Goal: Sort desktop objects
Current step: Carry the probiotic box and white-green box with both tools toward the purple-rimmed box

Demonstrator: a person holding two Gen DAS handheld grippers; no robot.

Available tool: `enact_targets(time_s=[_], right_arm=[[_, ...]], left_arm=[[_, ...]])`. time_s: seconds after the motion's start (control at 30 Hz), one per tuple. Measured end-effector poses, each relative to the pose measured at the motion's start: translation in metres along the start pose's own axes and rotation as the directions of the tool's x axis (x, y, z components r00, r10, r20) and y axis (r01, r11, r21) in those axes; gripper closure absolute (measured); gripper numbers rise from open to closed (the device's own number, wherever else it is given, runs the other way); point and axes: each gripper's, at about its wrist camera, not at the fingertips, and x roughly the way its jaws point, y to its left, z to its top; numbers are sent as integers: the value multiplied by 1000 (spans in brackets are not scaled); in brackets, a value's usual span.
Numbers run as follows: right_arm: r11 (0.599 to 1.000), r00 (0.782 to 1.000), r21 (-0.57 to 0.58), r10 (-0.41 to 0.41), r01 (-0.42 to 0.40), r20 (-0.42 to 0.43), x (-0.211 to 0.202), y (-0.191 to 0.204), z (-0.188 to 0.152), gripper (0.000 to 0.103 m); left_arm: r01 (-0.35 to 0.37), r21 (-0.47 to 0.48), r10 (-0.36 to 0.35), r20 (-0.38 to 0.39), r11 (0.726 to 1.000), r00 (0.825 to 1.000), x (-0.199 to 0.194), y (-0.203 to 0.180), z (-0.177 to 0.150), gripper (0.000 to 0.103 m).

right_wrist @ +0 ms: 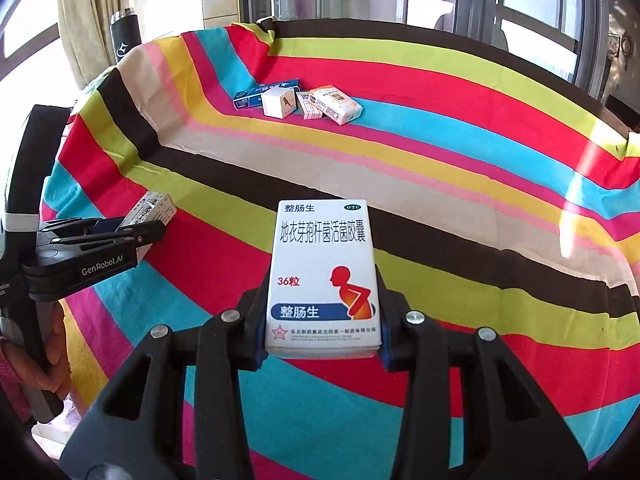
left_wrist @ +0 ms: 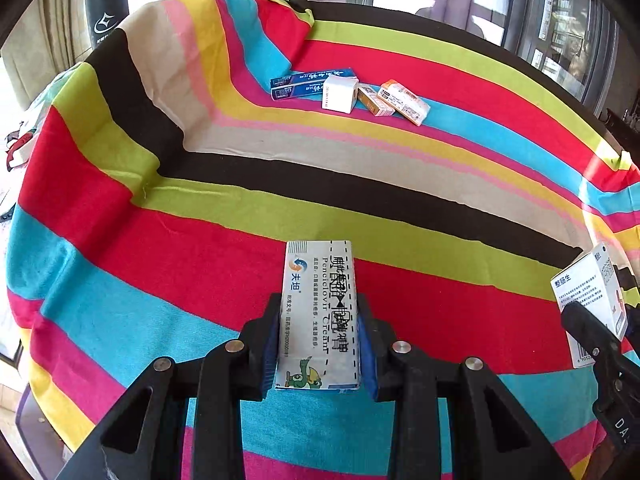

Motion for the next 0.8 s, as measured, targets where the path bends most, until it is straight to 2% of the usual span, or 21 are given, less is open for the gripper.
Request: enact_targets(time_s=[0.2,0.43,0.6,0.8], right_arm=[[998,998,-3,57,-57,22,-22,26,-21,59],[997,997,-46,64,-63,31,-39,50,-37,59],[995,996,-58,85,-83,23,-44,61,-42,59],[986,992,-112,127,-126,5,-44,89,-44,59]], left_arm=[[-10,25,9,23,1000,1000,-29,10,-22,69],[-19,29,19,29,999,999,-48,29,-38,69],[-31,16,30,26,999,999,-56,48,-50,69],[-42,-43,42,4,998,999,-64,84,-71,69]])
